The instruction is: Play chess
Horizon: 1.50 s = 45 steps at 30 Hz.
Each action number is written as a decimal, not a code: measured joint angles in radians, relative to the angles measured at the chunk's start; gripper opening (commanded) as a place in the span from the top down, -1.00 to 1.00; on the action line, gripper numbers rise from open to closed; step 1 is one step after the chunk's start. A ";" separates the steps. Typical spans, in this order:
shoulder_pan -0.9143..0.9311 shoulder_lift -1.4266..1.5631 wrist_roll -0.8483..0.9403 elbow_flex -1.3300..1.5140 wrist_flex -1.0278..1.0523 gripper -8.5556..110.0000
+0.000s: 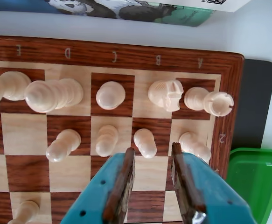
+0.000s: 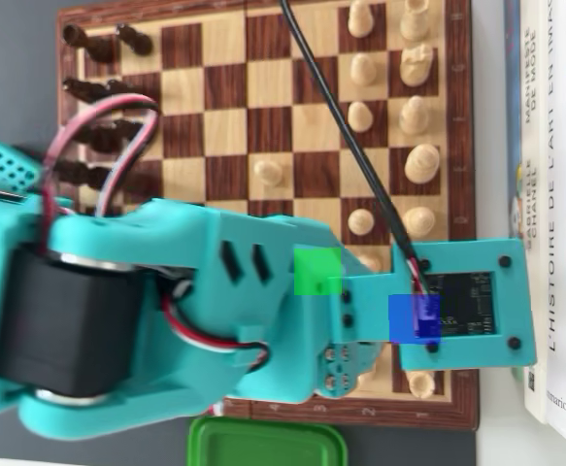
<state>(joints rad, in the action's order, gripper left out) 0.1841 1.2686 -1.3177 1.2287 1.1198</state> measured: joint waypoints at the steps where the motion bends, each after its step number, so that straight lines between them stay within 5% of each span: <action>1: 0.000 -0.017 0.000 -0.014 0.000 0.64; 45: 0.025 -0.181 0.035 -0.186 0.000 0.56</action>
<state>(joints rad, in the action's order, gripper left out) 0.2086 1.0876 -1.2824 1.0431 1.1198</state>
